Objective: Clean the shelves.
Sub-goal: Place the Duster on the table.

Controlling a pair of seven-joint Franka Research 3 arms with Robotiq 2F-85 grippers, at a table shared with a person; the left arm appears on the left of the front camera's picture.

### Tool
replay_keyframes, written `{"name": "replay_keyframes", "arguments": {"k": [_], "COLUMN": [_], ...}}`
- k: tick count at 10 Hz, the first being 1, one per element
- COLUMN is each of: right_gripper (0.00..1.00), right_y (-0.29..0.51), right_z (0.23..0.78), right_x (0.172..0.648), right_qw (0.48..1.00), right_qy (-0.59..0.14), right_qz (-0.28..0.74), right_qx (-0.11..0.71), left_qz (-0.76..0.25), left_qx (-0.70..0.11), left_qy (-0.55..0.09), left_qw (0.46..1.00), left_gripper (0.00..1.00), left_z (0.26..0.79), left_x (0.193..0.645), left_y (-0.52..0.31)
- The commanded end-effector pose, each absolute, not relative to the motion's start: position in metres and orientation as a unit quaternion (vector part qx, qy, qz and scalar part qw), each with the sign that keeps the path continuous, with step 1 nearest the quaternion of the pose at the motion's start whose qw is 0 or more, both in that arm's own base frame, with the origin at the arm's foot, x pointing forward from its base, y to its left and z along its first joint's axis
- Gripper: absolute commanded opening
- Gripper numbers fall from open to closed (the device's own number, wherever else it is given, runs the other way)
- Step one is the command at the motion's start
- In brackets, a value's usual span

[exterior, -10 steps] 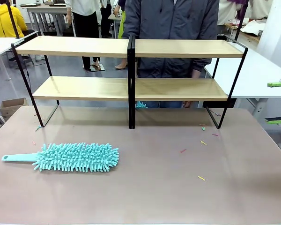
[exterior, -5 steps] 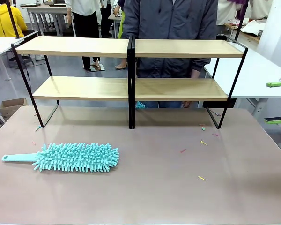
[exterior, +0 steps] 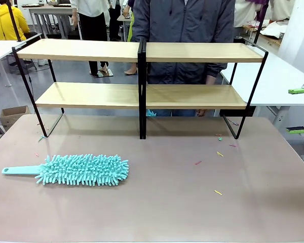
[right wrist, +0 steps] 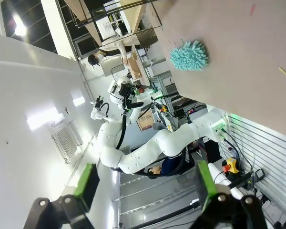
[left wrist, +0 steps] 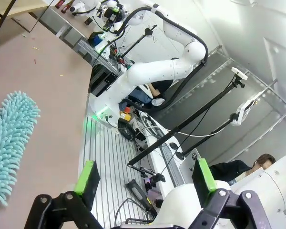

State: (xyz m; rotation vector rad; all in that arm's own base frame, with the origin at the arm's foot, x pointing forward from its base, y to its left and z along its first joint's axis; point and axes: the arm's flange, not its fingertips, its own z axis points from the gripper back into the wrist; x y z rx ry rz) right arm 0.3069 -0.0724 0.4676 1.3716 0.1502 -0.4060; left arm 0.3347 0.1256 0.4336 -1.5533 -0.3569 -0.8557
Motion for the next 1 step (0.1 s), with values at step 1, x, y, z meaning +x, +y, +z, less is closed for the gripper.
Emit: {"name": "replay_keyframes", "arguments": {"k": [1], "right_gripper": [1.00], "right_y": [-0.0722], "right_z": [0.4714], "right_x": [0.3053], "right_qw": [0.751], "right_qy": [0.069], "right_qz": [-0.184], "right_qx": [0.631], "left_qz": [-0.378], "left_qx": [-0.675], "left_qy": [-0.158], "left_qw": [0.613], "left_gripper": [1.00], "left_z": [0.4352], "left_x": [0.3329], "left_y": [0.1329]}}
